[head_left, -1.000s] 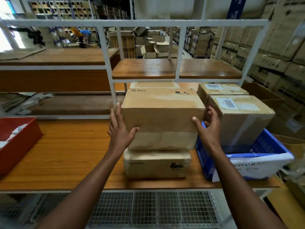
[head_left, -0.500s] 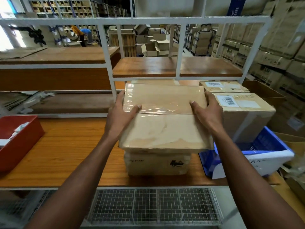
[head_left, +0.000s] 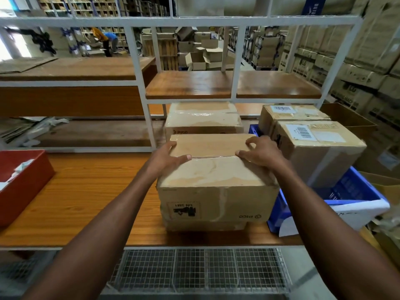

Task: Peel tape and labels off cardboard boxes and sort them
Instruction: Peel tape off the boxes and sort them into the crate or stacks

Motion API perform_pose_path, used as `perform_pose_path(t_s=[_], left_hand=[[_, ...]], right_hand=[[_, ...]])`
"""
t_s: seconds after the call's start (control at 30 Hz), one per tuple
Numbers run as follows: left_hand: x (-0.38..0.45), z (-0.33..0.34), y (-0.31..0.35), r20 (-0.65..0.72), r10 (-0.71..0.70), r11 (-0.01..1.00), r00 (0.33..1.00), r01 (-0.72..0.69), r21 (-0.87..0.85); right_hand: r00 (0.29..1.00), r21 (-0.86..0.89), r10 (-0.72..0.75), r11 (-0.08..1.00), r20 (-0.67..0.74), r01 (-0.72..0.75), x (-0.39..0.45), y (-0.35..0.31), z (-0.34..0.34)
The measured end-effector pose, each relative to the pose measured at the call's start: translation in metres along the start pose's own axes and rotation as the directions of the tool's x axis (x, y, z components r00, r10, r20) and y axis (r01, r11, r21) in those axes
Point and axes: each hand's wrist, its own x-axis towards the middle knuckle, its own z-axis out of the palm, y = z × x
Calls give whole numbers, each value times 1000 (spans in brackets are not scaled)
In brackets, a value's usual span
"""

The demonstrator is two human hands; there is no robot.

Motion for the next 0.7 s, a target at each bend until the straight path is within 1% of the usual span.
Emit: perform_pose_path(t_s=[0.07, 0.13, 0.17, 0.23, 0.3, 0.33, 0.37, 0.43, 0.47, 0.57, 0.7], left_hand=[[5, -2, 3, 30, -24, 998, 999, 22, 62], [8, -6, 5, 59, -21, 995, 998, 15, 100], [9, -7, 5, 71, -23, 994, 997, 16, 107], [10, -9, 8, 80, -41, 987, 996, 28, 155], [12, -11, 15, 58, -43, 949, 997, 22, 314], [13, -11, 21, 46, -8, 919, 999, -11, 394], [13, -9, 27, 42, 46, 896, 998, -60, 440], [14, -1, 41, 78, 138, 872, 987, -159, 463], [13, 3, 48, 114, 146, 866, 983, -182, 466], [15, 15, 58, 222, 72, 854, 972, -175, 490], [22, 11, 50, 229, 51, 855, 972, -161, 493]], right_hand=[[995, -56, -91, 994, 35, 92, 7, -10, -2], [976, -82, -153, 983, 153, 167, 12, -24, 0], [965, -147, -166, 969, 203, 198, 13, -30, 2], [957, -270, -169, 935, 237, 232, 16, -38, 5], [957, -302, -162, 924, 240, 233, 18, -43, 1], [957, -314, -155, 921, 247, 230, 18, -46, -2], [955, -329, -153, 915, 254, 234, 18, -48, -4], [952, -351, -165, 902, 259, 251, 18, -51, -8], [951, -354, -171, 899, 257, 257, 18, -52, -9], [950, -349, -179, 899, 255, 263, 14, -50, -6], [938, -335, -162, 904, 308, 266, 1, -44, -7]])
